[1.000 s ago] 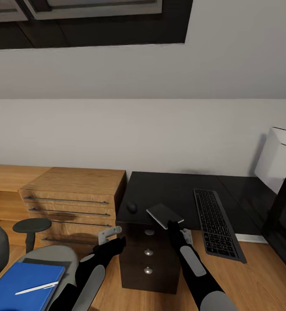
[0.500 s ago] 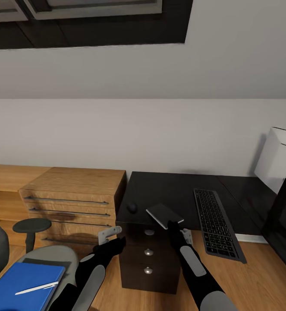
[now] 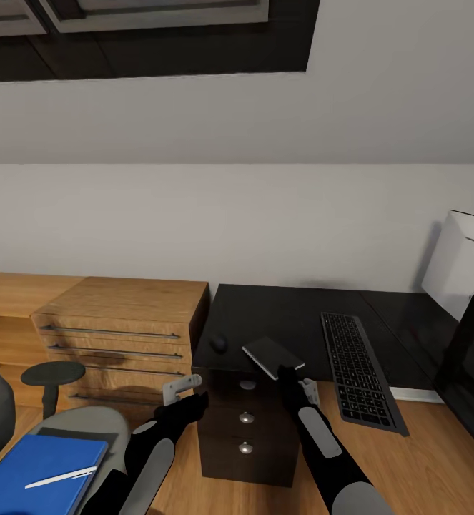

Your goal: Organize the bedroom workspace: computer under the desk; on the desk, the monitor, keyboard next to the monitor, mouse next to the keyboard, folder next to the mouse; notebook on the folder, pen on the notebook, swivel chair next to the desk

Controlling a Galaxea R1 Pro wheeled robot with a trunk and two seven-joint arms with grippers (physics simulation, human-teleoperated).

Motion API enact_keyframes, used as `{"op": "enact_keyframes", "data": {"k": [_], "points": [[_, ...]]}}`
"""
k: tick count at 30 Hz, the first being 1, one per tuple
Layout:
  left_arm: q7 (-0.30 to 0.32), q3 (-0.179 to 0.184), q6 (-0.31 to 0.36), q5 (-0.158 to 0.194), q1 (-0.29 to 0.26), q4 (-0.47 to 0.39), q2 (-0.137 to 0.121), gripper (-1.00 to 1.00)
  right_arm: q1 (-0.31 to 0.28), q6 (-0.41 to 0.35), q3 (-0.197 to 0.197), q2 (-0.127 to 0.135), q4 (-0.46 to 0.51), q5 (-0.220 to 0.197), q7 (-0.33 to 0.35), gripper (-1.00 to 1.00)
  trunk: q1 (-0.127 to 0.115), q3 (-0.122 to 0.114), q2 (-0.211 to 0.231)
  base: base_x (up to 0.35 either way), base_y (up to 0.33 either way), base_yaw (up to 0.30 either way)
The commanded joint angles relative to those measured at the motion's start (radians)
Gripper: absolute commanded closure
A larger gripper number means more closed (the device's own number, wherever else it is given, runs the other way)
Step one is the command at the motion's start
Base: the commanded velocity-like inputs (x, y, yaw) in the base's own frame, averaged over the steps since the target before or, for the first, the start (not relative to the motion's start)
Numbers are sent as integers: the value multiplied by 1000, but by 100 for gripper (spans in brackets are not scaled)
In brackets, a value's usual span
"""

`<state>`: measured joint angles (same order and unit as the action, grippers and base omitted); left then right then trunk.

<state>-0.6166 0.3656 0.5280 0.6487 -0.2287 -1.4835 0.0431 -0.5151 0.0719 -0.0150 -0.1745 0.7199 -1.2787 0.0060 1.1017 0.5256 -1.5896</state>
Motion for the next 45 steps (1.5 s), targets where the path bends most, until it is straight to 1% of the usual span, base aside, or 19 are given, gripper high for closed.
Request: {"op": "enact_keyframes", "data": {"k": [1,45], "points": [[-9,1,1,9,-1,-1,0,-100,0,6,1,0,-30,-14,0,100,0,1,0,0,0,0],[-9,3,-2,5,-1,12,0,-100,0,5,1,0,-30,-14,-1,100,0,1,0,29,0,0]]}}
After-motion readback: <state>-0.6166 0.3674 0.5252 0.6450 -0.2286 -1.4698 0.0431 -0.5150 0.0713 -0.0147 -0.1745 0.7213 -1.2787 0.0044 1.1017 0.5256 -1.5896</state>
